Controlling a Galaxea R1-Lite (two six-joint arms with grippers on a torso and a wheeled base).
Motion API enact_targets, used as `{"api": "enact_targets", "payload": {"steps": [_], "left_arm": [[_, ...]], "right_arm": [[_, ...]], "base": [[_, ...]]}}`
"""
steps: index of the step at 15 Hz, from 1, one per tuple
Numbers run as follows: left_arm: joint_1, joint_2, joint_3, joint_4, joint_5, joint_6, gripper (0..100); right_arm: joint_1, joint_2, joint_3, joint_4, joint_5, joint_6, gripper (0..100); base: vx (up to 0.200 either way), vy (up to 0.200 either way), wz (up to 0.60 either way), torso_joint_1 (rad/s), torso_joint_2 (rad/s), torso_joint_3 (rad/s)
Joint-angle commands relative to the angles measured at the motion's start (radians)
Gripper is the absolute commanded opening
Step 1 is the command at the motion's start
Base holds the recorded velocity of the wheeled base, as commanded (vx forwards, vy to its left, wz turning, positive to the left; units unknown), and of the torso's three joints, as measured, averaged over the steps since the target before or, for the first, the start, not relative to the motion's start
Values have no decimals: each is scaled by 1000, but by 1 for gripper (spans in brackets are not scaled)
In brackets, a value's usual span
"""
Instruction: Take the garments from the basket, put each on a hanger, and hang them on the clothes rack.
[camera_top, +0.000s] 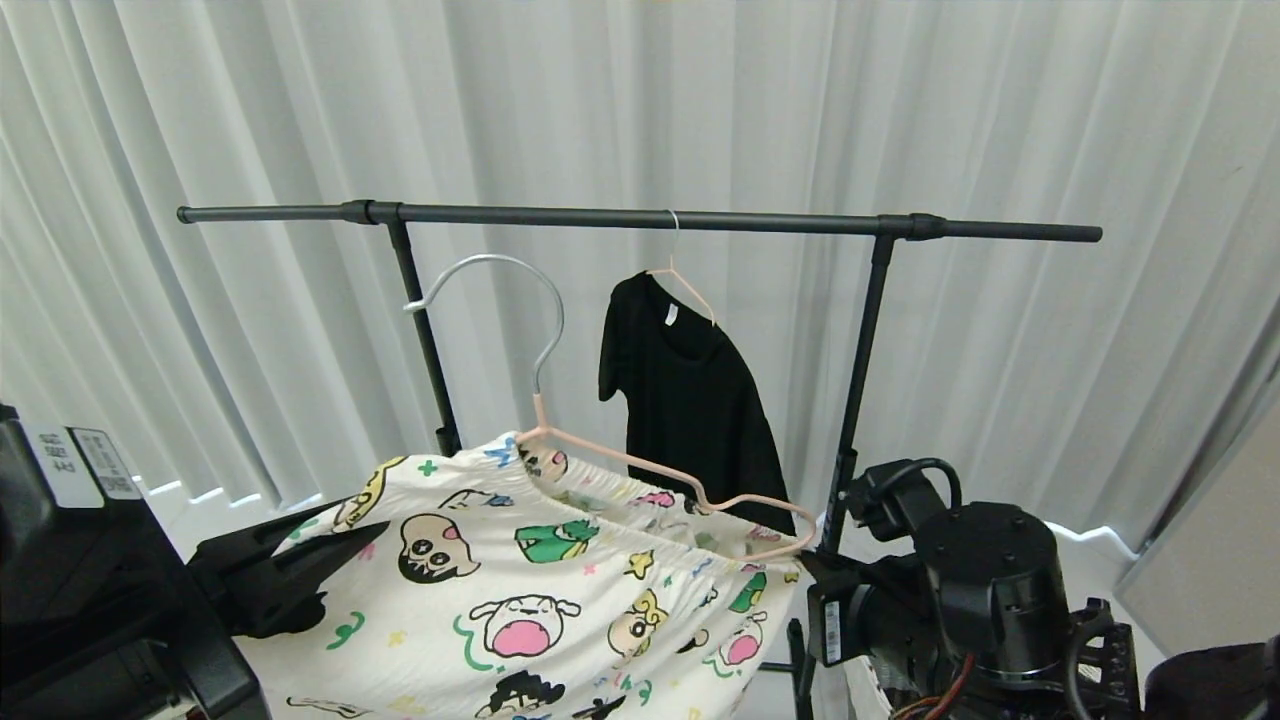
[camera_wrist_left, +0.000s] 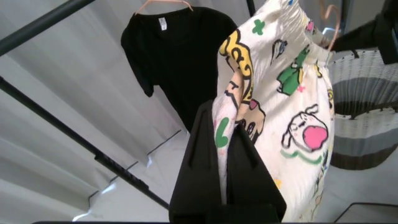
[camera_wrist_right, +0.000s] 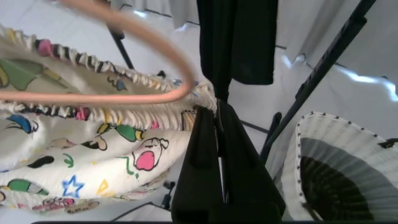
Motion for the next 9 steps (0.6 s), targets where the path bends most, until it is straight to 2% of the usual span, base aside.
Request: {"api": "enact_targets", "payload": {"steps": [1,6,9], "left_arm": [[10,-7,21,1,0,3,0],[49,-7,79,1,-6,26,0],[50,71,98,1,-12,2,0]], "right_arm": [[-24,-24,1,0,18,-10,0],[-59,-47,-3,0,41,-27,0],[-67,-139,-31,46,130,-70,0]], "base": [[0,0,0,0,0,0],[0,0,0,0,0,0],[0,0,0,0,0,0]]}}
